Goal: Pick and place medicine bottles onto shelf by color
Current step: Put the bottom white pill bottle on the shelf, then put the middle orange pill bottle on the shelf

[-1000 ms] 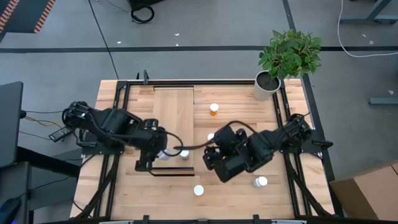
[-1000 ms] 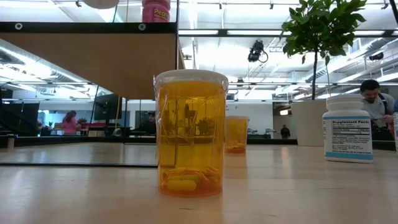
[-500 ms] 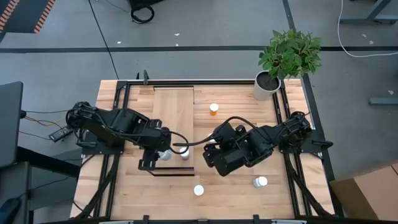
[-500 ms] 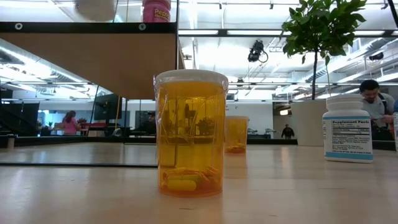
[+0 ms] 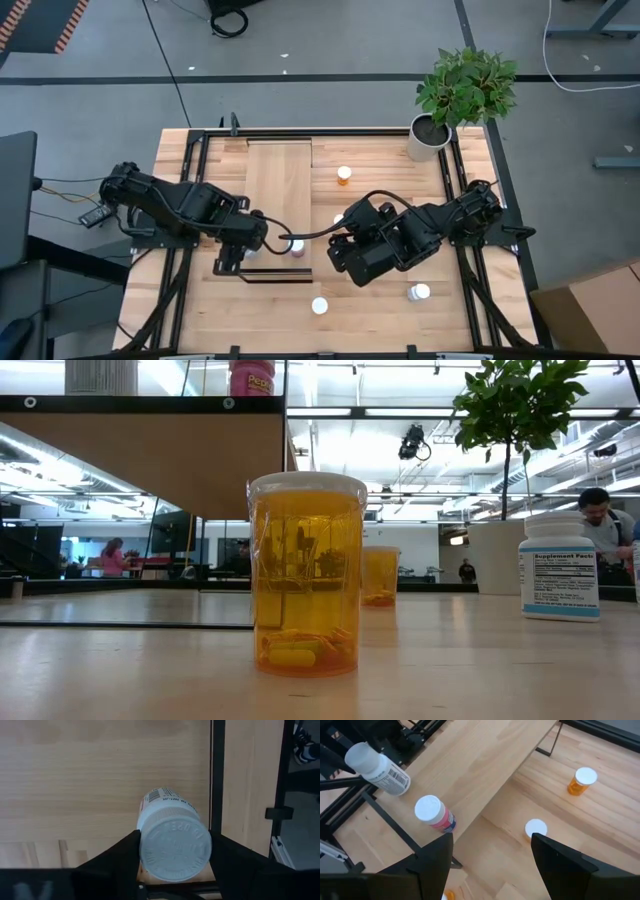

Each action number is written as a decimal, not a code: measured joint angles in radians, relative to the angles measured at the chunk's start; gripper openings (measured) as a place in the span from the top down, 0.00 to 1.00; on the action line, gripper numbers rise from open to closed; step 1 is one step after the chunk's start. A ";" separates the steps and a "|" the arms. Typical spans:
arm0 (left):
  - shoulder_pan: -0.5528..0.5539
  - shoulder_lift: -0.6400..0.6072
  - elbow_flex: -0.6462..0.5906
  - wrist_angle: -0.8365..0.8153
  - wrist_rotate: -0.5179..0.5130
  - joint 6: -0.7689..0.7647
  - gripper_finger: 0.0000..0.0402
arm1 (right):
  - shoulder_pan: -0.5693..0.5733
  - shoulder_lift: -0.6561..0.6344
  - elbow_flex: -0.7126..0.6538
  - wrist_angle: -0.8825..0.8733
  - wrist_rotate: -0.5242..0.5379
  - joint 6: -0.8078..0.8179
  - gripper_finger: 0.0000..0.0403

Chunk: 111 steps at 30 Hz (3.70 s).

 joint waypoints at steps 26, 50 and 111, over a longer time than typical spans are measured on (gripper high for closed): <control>0.003 0.002 -0.090 0.080 0.000 -0.011 0.43 | 0.000 0.000 0.000 0.000 0.009 0.001 0.31; 0.008 0.002 -0.011 0.076 0.000 -0.036 0.21 | 0.000 0.001 0.000 0.000 0.031 0.001 0.31; 0.582 -0.102 0.389 0.001 -0.211 0.341 0.27 | -0.513 -0.001 -0.368 0.129 -0.748 -0.386 0.31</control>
